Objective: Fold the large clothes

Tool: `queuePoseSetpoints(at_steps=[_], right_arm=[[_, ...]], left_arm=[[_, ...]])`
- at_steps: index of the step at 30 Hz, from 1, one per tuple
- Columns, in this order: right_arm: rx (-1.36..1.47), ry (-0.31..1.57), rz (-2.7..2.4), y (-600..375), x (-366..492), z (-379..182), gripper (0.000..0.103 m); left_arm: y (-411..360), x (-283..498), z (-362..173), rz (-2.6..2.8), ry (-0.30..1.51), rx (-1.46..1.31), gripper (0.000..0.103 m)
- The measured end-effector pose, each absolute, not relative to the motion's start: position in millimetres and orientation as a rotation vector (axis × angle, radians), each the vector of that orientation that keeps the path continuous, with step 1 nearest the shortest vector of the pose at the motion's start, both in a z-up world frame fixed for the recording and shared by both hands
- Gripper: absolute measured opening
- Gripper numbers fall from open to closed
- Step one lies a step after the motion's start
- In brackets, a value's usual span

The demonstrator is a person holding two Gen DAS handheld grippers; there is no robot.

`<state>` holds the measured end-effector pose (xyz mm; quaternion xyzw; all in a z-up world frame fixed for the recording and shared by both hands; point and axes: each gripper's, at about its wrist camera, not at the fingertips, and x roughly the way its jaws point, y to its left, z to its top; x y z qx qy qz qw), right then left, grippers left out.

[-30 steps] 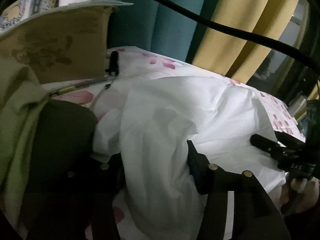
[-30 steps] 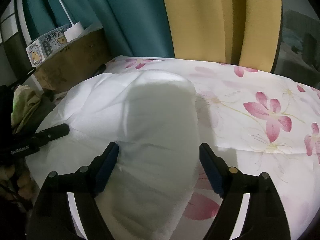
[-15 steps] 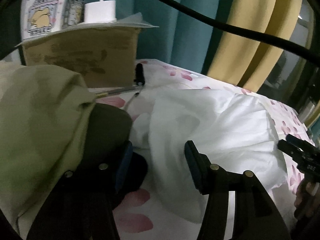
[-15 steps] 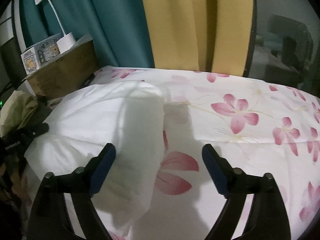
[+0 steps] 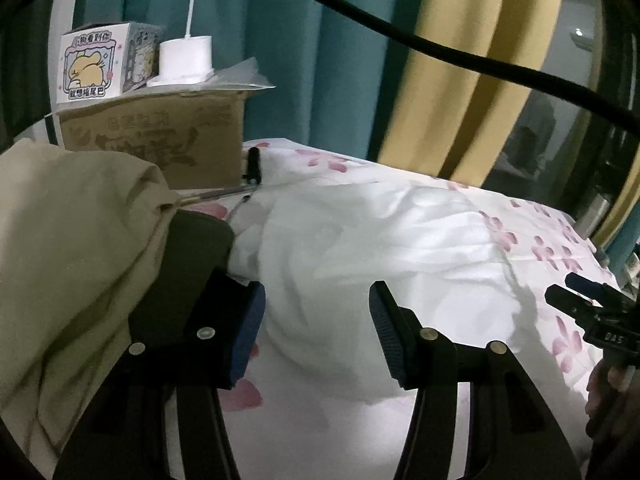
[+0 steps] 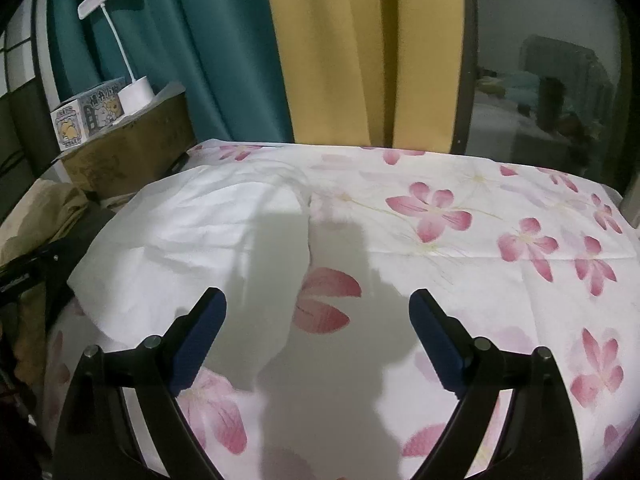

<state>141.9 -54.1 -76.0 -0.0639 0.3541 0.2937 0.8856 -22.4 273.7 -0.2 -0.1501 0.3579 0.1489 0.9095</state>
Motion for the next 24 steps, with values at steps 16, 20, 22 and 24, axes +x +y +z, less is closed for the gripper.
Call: queuePoseSetpoints(at_steps=[16,20,22,24], right_arm=[[-0.075,0.7,0.512,-127.9,108.6,-66.6,0.092],[-0.057,0.685,0.479,-148.1,101.3,-61.4,0.092],[-0.05,0.677,0.465,-156.8,97.8,-58.5,0.092],[-0.045,0.666,0.452,-164.7,94.4,-55.2,0.092]], left_arm=[[224.9,-44.4,11.3,0.226,0.684,-0.329,0.057],[213.3,-45.3,18.9,0.222,0.661,-0.308,0.057],[207.5,-43.9,23.2,0.225,0.657,-0.291,0.057],[199.7,-42.2,28.5,0.227,0.652,-0.268,0.057]])
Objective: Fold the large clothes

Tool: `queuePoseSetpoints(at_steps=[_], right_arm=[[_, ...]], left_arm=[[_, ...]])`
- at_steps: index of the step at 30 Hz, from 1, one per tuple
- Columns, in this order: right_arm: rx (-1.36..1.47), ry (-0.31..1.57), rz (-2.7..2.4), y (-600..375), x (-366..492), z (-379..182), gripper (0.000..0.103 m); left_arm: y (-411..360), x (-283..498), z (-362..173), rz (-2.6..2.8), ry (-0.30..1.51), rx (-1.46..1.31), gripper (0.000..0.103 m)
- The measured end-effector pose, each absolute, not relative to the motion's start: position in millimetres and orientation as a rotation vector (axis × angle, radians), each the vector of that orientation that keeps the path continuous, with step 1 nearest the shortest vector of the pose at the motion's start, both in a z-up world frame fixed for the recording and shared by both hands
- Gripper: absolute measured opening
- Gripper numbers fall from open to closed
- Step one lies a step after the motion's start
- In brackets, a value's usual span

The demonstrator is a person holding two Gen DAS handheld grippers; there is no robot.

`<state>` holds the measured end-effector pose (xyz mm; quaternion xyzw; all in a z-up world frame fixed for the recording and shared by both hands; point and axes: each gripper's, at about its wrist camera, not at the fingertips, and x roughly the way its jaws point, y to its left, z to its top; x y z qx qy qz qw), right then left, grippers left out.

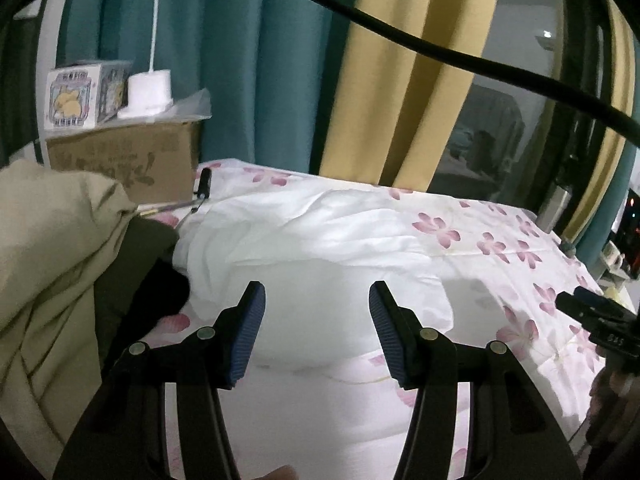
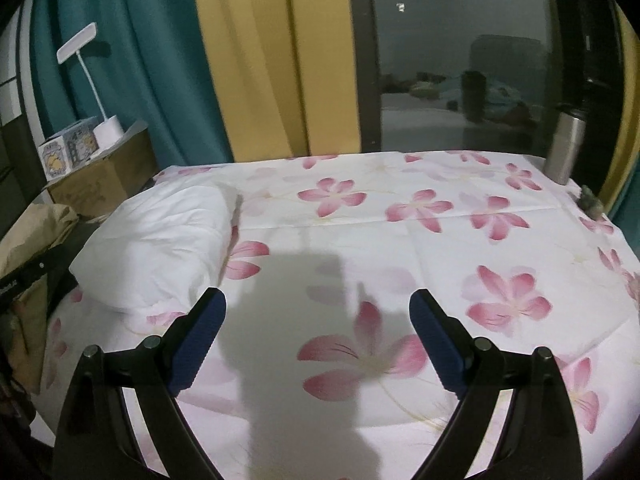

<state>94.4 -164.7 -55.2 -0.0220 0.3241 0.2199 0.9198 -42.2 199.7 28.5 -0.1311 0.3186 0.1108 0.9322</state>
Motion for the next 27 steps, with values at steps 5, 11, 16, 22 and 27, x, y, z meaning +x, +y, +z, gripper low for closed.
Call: queuePoseSetpoints(at_steps=[5,11,16,22,27], right_arm=[[-0.031,0.624,0.42,-186.1,85.1,-42.0,0.092],[-0.019,0.572,0.392,-204.7,74.9,-23.9,0.093],[-0.009,0.532,0.367,-218.4,66.7,-9.2,0.093],[-0.005,0.482,0.341,-233.0,55.0,6.9,0.093],[-0.007,0.451,0.322,-239.7,47.6,14.7,0.096]], left_arm=[[178.6,-41.3,46.5,0.191,0.594,-0.234,0.057],[149.6,-32.6,64.6,0.139,0.55,-0.197,0.057],[122.3,-26.6,81.4,0.087,0.509,-0.171,0.057],[93.2,-25.9,95.9,0.036,0.468,-0.13,0.057],[78.5,-27.0,95.5,0.007,0.455,-0.099,0.057]])
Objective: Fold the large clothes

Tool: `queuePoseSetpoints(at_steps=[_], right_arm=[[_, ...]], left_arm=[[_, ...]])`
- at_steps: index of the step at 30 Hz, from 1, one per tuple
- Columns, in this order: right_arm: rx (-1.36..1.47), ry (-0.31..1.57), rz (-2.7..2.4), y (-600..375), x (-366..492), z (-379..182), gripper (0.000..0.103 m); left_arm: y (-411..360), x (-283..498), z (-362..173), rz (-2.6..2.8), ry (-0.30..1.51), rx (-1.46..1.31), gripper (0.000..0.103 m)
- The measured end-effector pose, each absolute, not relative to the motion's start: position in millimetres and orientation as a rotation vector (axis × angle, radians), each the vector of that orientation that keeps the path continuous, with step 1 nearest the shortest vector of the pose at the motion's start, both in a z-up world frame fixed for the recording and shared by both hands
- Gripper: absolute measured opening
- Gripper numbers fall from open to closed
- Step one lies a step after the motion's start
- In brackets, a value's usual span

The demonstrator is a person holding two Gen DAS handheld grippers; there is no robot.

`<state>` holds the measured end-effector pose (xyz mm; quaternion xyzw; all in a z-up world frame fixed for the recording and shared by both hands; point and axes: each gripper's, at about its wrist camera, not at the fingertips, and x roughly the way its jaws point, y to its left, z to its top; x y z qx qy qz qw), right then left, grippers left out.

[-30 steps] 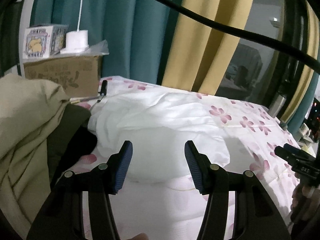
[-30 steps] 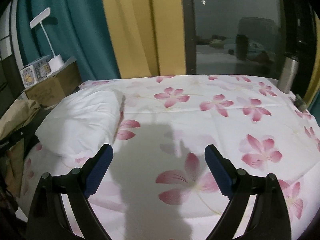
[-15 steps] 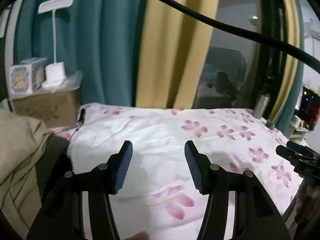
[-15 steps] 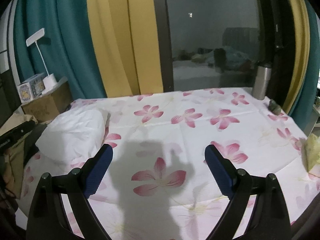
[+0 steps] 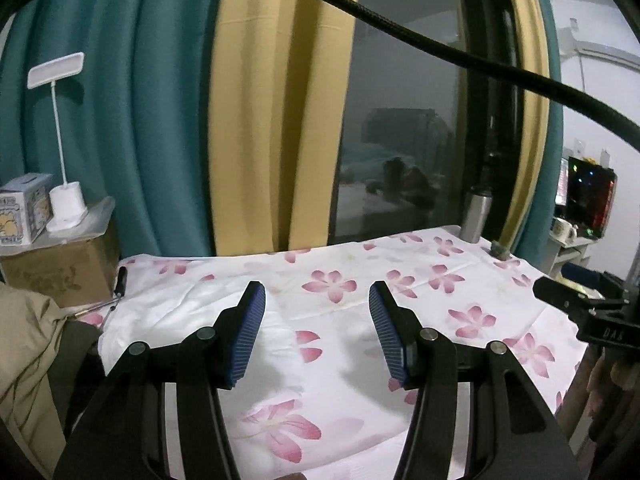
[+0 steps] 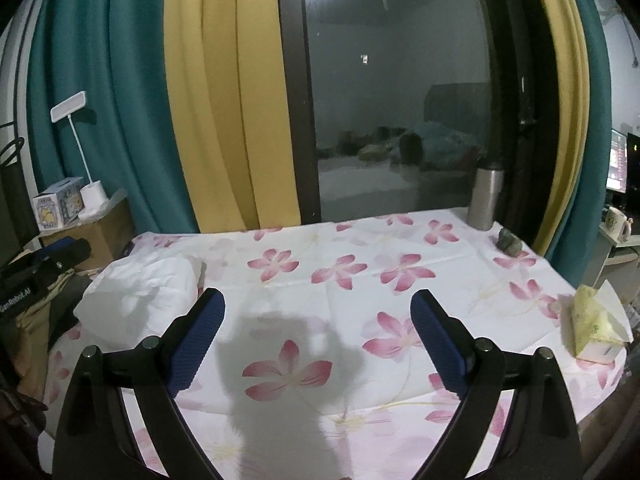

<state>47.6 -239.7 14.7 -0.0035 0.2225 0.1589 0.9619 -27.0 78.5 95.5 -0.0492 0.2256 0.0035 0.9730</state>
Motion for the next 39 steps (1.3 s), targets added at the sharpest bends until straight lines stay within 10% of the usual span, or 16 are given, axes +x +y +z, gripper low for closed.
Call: queuePoseSetpoints(at_steps=[39], right_arm=[[-0.019,0.479,0.327,-236.2,51.8,4.4,0.096]], left_arm=[[82.1,-18.8,70.6,0.007,0.515,-0.099,0.057]])
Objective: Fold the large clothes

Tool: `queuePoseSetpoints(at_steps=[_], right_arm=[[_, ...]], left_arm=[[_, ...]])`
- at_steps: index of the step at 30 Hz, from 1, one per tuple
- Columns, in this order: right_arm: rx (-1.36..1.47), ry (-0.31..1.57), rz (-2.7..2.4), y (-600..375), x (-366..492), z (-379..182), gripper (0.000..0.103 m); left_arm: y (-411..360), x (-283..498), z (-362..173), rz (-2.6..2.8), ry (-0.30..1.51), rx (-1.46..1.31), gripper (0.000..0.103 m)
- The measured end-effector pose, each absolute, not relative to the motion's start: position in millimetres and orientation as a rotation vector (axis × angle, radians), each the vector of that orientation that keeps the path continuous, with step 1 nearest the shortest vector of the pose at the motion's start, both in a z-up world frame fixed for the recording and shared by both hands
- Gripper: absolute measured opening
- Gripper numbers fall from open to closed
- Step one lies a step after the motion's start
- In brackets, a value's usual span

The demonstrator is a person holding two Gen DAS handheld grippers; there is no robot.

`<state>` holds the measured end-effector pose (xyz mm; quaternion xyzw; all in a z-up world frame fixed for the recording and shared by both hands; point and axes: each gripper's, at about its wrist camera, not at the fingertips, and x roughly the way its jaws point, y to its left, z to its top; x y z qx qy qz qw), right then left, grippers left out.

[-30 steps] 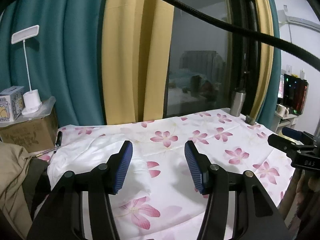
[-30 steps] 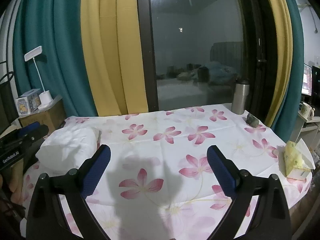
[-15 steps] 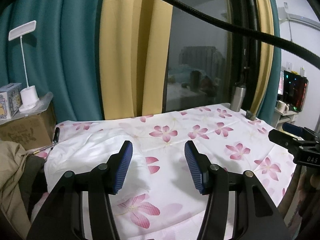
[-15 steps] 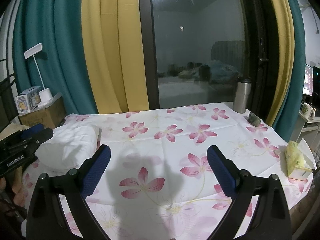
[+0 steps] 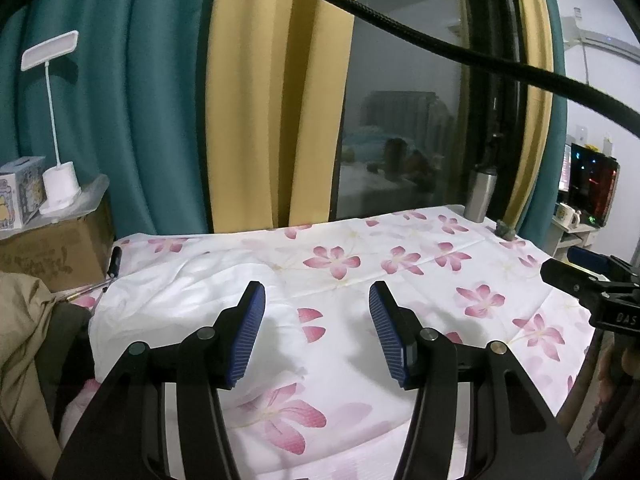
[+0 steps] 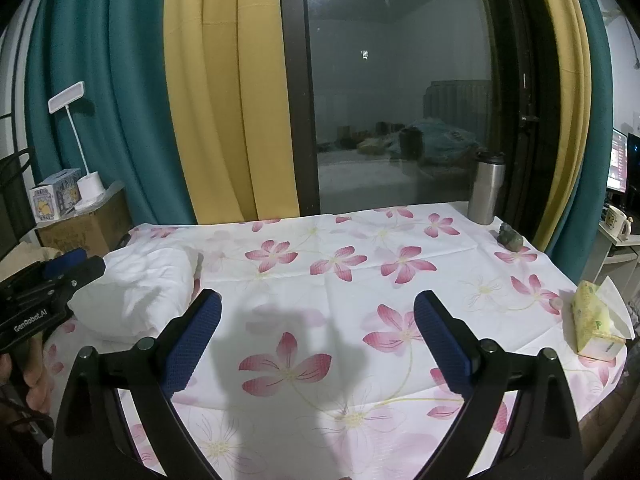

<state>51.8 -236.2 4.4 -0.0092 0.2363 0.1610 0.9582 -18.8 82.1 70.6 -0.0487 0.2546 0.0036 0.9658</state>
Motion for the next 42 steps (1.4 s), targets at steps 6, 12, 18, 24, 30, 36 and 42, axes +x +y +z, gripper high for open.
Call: queuePoseSetpoints(at_steps=[6,12,18,24,30,36,42], right_arm=[[-0.025,0.485,0.331,-234.2,52.3,1.3,0.096],[-0.025,0.486,0.329,-233.3,52.4,1.4,0.096],[-0.024,0.487,0.329,-232.4,52.5,1.5,0.096],[-0.026,0.49,0.332,-231.0,53.7,0.2,0.096],[-0.027,0.491,0.331,-230.7,53.7,0.5,0.096],[-0.027,0.492,0.333,-230.1,53.9,0.1,0.096],[-0.028,0.492,0.331,-229.5,54.3,-0.2,0.096]], left_arm=[[83.1,-19.9,69.0,0.013,0.519,-0.104,0.057],[83.8,-19.2,69.2,0.016,0.521,-0.106,0.057],[81.3,-18.6,67.2,0.021,0.534,-0.103,0.057],[80.4,-18.2,66.9,0.027,0.539,-0.104,0.057],[78.7,-16.7,65.4,0.034,0.552,-0.101,0.057],[78.2,-16.8,65.3,0.035,0.552,-0.101,0.057],[77.9,-16.9,65.5,0.036,0.552,-0.1,0.057]])
